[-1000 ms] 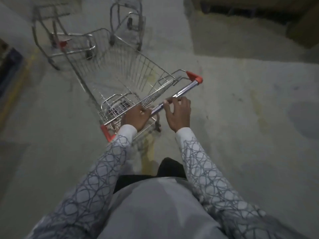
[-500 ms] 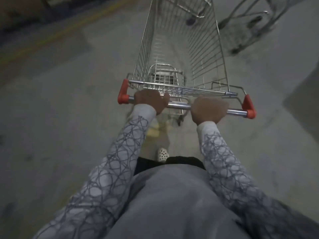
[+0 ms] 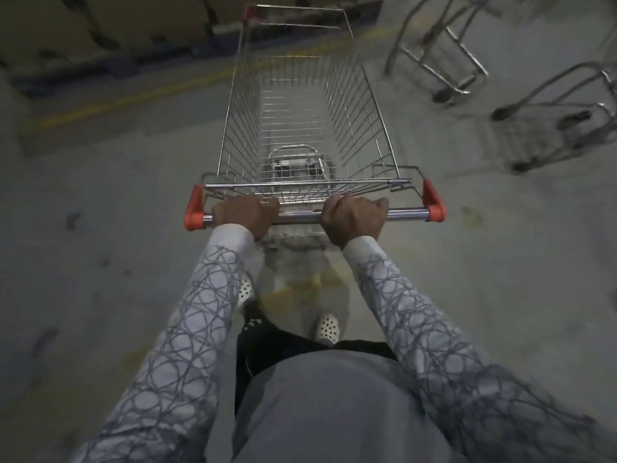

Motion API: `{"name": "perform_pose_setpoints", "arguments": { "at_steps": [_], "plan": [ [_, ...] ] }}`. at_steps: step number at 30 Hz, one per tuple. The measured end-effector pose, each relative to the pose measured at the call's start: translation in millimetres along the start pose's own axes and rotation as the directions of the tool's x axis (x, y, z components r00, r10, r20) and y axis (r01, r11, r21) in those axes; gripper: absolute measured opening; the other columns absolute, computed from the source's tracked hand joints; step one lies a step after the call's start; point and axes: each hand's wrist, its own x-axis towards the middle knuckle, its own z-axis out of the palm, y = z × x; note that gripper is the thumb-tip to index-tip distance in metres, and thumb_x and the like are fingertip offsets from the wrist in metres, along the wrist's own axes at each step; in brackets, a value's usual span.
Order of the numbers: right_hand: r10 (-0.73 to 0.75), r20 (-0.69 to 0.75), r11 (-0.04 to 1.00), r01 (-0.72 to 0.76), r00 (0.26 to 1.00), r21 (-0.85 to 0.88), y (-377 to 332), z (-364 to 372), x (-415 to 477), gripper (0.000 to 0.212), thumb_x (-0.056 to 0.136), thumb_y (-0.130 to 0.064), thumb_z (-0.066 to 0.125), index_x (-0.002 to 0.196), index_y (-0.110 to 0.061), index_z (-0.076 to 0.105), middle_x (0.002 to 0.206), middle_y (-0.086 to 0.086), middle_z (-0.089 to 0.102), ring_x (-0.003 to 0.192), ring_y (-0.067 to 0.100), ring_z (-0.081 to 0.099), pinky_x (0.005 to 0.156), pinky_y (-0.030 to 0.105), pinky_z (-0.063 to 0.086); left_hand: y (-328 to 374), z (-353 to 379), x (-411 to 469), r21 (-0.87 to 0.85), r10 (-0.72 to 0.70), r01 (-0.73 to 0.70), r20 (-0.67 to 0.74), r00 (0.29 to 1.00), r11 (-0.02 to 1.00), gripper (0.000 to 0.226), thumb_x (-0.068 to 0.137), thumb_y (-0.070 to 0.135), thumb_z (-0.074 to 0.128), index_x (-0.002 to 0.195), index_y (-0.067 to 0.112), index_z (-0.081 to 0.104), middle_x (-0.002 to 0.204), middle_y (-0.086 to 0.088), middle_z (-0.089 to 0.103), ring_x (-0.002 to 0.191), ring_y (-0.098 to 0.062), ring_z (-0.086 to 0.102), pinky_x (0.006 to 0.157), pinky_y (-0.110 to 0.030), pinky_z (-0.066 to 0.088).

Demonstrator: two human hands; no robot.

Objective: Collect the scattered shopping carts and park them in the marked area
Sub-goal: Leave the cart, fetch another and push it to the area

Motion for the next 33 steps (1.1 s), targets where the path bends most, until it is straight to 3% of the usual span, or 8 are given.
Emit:
{"name": "perform_pose_setpoints", "arguments": {
  "at_steps": [2,4,9,13,16,20,28,33],
  "plan": [
    [-0.108,-0.02,0.993,0.109,0.994,0.045,-35.8,6.3,2.2,0.037,0.087,-0.032,0.036,0.053,-0.019,0.036,0.055,0.011,0.061,0.047,0.018,0.039,0.08,0.041,0.036,-38.9,4.5,-4.4,-0.026,-0.069,0.068,-0.029,0.997,0.997,0.06,0.101,0.056,0.022,0.092,0.014,0.064,0.091,-0.012,0.063,0.083,-0.029,0.057,0.079,-0.037,0.037],
    [-0.187,0.006,0.981,0.186,0.982,0.051,-71.0,16.2,4.2,0.035,0.087,-0.031,0.04,0.055,-0.02,0.045,0.055,0.01,0.061,0.047,0.019,0.045,0.078,0.04,0.036,-77.3,12.0,-8.7,-0.09,-0.156,0.149,-0.072,0.985,0.985,0.066,0.1,0.059,0.022,0.082,0.013,0.066,0.08,-0.01,0.061,0.075,-0.026,0.054,0.074,-0.034,0.036],
    [-0.52,-0.134,0.847,0.529,0.843,0.042,-168.4,25.0,5.7,0.023,0.078,-0.019,0.06,0.055,-0.013,0.059,0.049,0.01,0.055,0.043,0.022,0.052,0.073,0.038,0.038,-171.2,25.0,-23.7,-0.199,-0.354,0.328,-0.114,0.928,0.923,0.068,0.098,0.058,0.025,0.086,0.011,0.072,0.089,-0.014,0.069,0.091,-0.032,0.065,0.079,-0.036,0.039],
    [-0.555,0.228,0.831,0.546,0.8,0.106,-259.5,21.2,13.1,0.045,0.095,-0.04,0.034,0.09,-0.013,0.07,0.088,0.011,0.072,0.081,0.028,0.069,0.091,0.044,0.036,-238.8,35.4,-37.8,-0.236,-0.501,0.464,-0.13,0.855,0.854,0.063,0.1,0.055,0.029,0.082,0.013,0.072,0.089,-0.015,0.069,0.089,-0.032,0.065,0.075,-0.035,0.035],
    [-0.661,0.238,0.742,0.666,0.711,0.07,-325.6,21.8,13.5,0.055,0.098,-0.046,0.027,0.096,-0.01,0.069,0.095,0.013,0.072,0.087,0.029,0.068,0.091,0.043,0.037,-288.9,46.1,-45.5,-0.253,-0.612,0.57,-0.138,0.778,0.782,0.064,0.098,0.056,0.029,0.077,0.012,0.07,0.085,-0.014,0.069,0.085,-0.031,0.064,0.07,-0.034,0.035],
    [-0.794,0.197,0.597,0.798,0.574,0.08,-419.9,36.2,4.8,0.049,0.097,-0.041,0.034,0.091,-0.009,0.069,0.093,0.016,0.072,0.085,0.029,0.067,0.087,0.041,0.039,-359.7,56.3,-58.1,-0.28,-0.731,0.686,-0.101,0.675,0.672,0.066,0.095,0.056,0.023,0.082,0.012,0.071,0.089,-0.014,0.069,0.086,-0.031,0.065,0.067,-0.035,0.033],
    [-0.927,0.182,0.345,0.935,0.327,0.078,-605.8,59.3,-51.8,0.056,0.097,-0.045,0.031,0.092,-0.007,0.071,0.095,0.016,0.072,0.082,0.031,0.068,0.082,0.04,0.043,-508.4,70.4,-99.6,-0.31,-0.875,0.832,0.003,0.484,0.46,0.064,0.097,0.059,0.025,0.087,0.013,0.069,0.094,-0.012,0.07,0.088,-0.029,0.064,0.068,-0.036,0.031],
    [-0.964,0.233,0.149,0.985,0.125,0.09,-698.7,63.4,-90.5,0.057,0.1,-0.047,0.028,0.094,-0.007,0.069,0.093,0.016,0.071,0.084,0.03,0.067,0.077,0.037,0.044,-590.9,85.9,-127.2,-0.343,-0.922,0.875,0.062,0.383,0.341,0.065,0.095,0.062,0.027,0.086,0.013,0.069,0.092,-0.012,0.069,0.078,-0.028,0.057,0.072,-0.036,0.037]
  ]
}}
